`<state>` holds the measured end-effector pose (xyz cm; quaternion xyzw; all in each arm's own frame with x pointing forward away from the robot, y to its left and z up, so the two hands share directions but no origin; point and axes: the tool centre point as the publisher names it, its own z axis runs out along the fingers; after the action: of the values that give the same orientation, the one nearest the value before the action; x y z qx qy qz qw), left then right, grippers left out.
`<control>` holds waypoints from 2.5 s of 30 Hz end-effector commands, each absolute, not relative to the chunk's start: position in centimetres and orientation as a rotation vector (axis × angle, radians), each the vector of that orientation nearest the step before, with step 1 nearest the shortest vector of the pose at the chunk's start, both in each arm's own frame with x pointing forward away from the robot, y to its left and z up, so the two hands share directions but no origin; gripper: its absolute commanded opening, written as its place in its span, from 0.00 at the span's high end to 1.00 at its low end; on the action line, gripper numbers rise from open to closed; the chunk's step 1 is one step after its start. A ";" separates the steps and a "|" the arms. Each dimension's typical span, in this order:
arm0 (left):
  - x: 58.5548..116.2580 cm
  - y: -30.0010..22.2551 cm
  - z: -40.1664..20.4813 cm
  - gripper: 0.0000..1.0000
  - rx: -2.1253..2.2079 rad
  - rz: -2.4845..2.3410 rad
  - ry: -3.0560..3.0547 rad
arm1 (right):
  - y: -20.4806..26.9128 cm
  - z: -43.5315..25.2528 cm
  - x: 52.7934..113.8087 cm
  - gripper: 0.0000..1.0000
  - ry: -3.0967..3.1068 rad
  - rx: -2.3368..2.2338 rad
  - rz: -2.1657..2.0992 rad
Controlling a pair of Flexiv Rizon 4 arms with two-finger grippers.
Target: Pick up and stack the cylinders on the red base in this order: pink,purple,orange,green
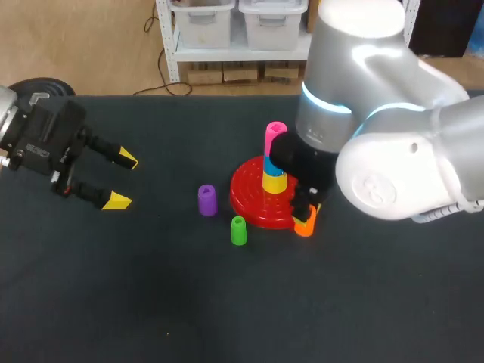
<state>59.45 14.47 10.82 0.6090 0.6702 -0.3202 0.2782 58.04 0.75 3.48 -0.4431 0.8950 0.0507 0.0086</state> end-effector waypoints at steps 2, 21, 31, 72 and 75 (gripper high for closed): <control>59.4 14.5 10.7 0.00 1.634 -0.859 1.794 | 1.0 8.1 58.5 1.00 2.729 -1.406 0.125; 59.4 14.5 10.7 0.00 1.634 -0.859 1.794 | 3.0 19.6 63.2 1.00 2.533 -1.545 0.064; 59.4 14.5 10.7 0.00 1.634 -0.859 1.794 | 3.5 20.1 64.2 1.00 2.514 -1.561 0.042; 59.4 14.5 10.7 0.00 1.634 -0.859 1.794 | -1.6 8.1 58.6 1.00 2.795 -1.279 0.065; 59.4 14.5 10.7 0.00 1.634 -0.859 1.794 | -1.7 7.1 58.2 1.00 2.816 -1.268 0.089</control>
<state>59.45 14.47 10.82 0.6090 0.6702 -0.3202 0.2782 58.40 -1.50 7.87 -0.4116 0.9107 0.0248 0.0227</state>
